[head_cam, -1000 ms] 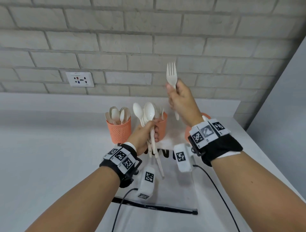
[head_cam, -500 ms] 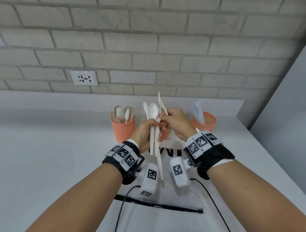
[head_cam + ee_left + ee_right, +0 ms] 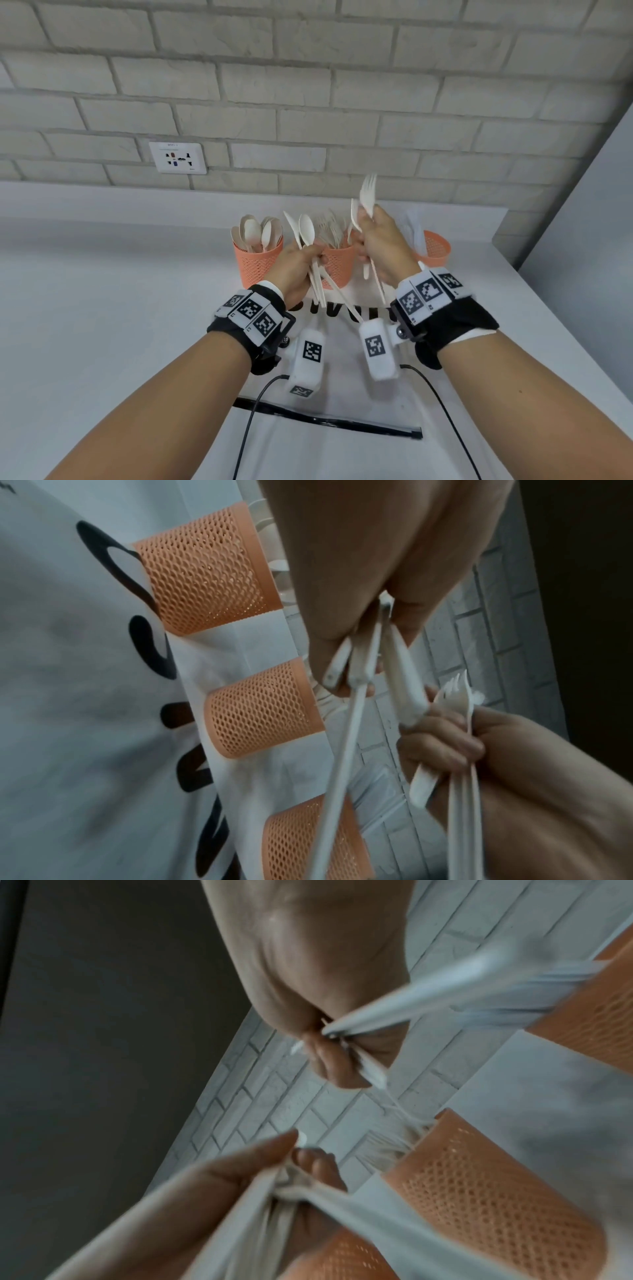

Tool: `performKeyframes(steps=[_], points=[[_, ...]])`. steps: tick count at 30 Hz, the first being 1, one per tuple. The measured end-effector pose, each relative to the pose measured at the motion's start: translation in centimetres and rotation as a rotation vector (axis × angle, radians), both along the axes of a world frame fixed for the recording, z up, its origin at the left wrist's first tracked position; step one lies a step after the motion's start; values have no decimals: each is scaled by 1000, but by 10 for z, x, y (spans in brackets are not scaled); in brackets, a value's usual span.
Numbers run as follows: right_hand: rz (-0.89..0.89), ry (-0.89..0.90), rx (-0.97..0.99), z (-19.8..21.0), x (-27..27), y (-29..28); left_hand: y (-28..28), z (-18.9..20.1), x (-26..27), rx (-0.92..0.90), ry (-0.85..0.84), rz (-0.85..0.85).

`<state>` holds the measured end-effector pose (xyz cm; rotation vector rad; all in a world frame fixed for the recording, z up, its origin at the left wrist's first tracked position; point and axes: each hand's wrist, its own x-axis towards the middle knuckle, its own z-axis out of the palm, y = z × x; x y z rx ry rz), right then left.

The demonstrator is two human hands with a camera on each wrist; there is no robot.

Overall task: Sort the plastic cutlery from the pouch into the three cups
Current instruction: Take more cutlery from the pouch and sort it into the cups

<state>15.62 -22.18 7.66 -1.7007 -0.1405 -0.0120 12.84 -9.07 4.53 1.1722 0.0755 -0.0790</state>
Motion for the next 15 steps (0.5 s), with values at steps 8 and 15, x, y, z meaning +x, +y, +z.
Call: performKeyframes(steps=[8,15], points=[[302,-66,-350,-15,-20,6,3,4,-1,-131,-44,-40],[280,-173,-459,-17,-17,5,1,10,-3,-172,-41,-83]])
